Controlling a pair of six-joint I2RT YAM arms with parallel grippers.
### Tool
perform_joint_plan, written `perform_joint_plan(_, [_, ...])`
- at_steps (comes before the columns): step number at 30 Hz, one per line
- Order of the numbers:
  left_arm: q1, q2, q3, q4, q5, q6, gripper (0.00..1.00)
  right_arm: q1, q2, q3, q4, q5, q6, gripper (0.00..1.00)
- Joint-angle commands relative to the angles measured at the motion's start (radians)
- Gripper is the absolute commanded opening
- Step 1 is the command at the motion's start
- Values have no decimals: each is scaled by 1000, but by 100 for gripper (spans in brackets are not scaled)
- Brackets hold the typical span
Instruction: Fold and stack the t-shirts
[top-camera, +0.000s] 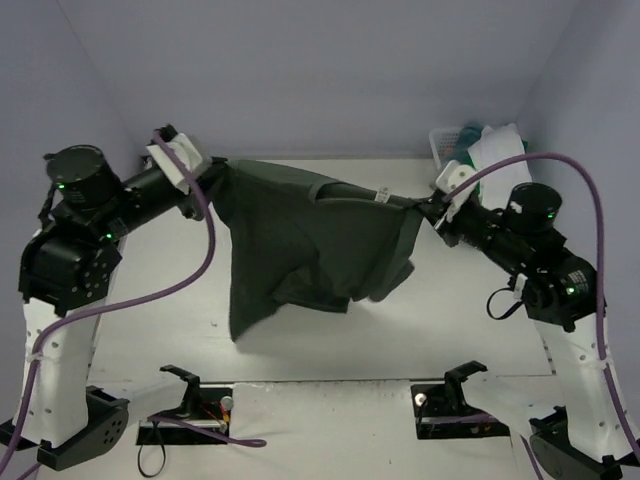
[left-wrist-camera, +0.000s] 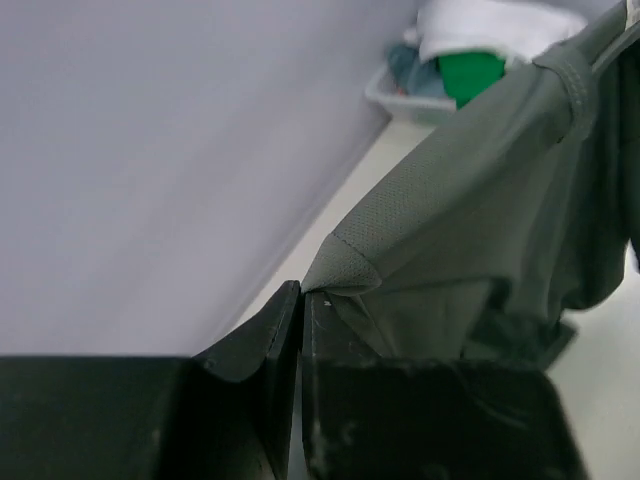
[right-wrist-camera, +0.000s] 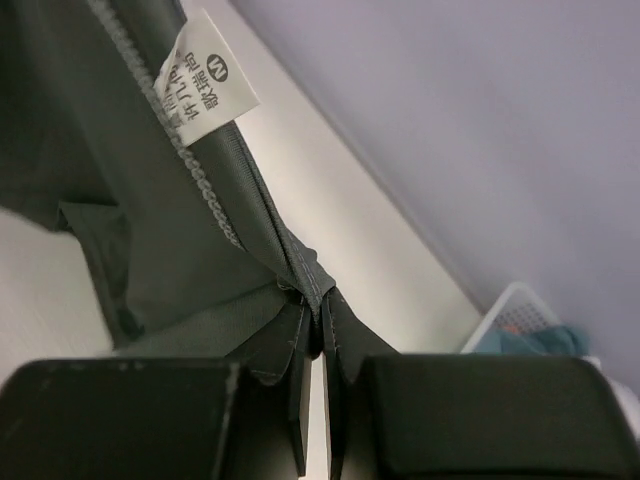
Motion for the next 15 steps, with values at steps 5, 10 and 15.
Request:
perform_joint_plan(5, [73,-31,137,59,236,-195,0,-47,25,195,67,-207,138,0])
perform_joint_plan(10, [74,1,31,141,244,-227,0,-29,204,140,70,-212,40,0])
perform_joint_plan(15, [74,45,-132,241,196,-196,0,-32,400,67,141,-181,-15,0])
